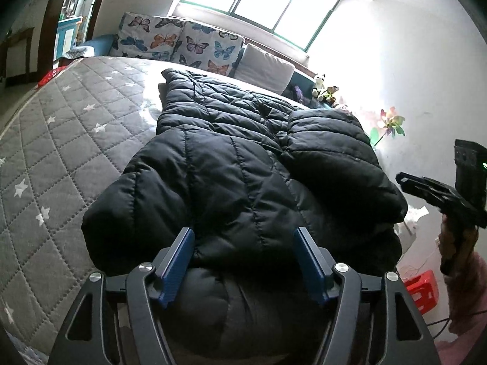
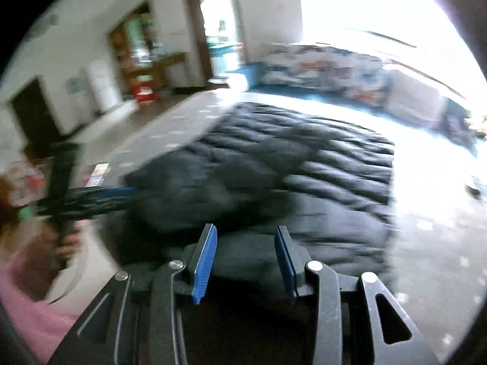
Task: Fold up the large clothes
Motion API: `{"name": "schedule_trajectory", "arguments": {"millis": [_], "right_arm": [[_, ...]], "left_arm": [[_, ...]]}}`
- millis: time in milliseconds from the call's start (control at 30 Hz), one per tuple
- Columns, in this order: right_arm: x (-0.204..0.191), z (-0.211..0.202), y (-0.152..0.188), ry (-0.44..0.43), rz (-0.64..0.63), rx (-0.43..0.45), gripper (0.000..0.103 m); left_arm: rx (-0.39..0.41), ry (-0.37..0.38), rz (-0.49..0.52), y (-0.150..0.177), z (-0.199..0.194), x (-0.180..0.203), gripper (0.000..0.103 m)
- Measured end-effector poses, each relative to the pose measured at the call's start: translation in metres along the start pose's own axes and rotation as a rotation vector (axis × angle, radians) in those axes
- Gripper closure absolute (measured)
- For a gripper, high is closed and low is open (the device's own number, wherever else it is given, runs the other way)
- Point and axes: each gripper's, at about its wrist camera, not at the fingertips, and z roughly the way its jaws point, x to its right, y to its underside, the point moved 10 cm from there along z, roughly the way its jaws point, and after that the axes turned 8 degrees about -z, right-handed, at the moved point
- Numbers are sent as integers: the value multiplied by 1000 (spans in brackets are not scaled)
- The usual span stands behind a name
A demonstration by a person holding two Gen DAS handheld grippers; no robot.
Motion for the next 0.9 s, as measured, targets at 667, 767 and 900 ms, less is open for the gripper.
{"name": "schedule_trajectory", "arguments": {"millis": [667,767,900], "right_arm": [[-132,63,-36,-202,-221,-18,60],[-141,68,-29,-195,-247,-37,60],[-139,54,-32,-216,-235,-14,60]], "left_arm": [[37,42,-104,1,-37,-12,32],[43,35,-101,-2,-42,-11,32],[75,11,-78,-11,-54,-5,32]]}}
